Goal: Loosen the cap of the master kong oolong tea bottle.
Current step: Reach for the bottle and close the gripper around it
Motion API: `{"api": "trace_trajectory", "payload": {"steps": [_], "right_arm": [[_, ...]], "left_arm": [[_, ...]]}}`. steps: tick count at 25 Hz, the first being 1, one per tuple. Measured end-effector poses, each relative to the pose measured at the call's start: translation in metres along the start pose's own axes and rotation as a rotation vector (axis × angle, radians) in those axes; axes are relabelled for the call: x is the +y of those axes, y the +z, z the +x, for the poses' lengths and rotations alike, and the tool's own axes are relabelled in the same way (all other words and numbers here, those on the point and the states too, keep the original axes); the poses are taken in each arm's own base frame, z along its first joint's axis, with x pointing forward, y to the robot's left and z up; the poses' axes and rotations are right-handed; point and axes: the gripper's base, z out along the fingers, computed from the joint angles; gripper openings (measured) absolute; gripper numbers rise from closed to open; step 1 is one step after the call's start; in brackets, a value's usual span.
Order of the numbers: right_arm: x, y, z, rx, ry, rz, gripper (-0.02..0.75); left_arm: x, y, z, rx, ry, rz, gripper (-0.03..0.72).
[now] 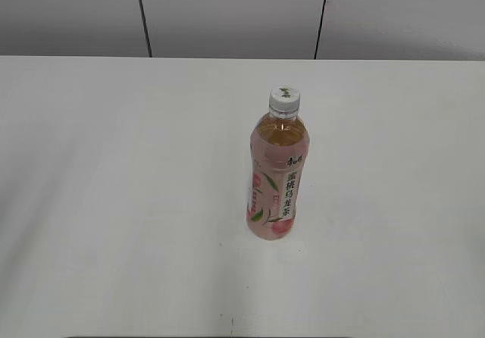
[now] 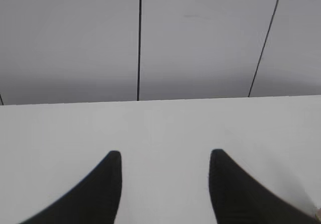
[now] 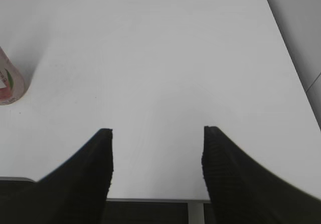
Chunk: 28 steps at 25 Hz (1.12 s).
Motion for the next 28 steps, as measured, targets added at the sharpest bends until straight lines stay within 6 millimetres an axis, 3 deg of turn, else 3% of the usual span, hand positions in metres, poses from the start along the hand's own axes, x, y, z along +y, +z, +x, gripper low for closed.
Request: {"api": "trace_trajectory", "payload": {"steps": [5, 11, 20, 28], "right_arm": [[0.000, 0.000, 0.000, 0.000, 0.000, 0.000, 0.431], [0.000, 0.000, 0.000, 0.000, 0.000, 0.000, 0.431], [0.000, 0.000, 0.000, 0.000, 0.000, 0.000, 0.431], [0.000, 0.000, 0.000, 0.000, 0.000, 0.000, 0.431]], "left_arm": [[0.006, 0.026, 0.028, 0.053, -0.037, -0.032, 0.363], [-0.001, 0.038, 0.049, 0.070, -0.011, 0.033, 0.364], [-0.036, 0.045, 0.060, 0.028, 0.079, 0.299, 0.365], [-0.066, 0.070, 0.079, 0.121, 0.098, 0.404, 0.431]]}}
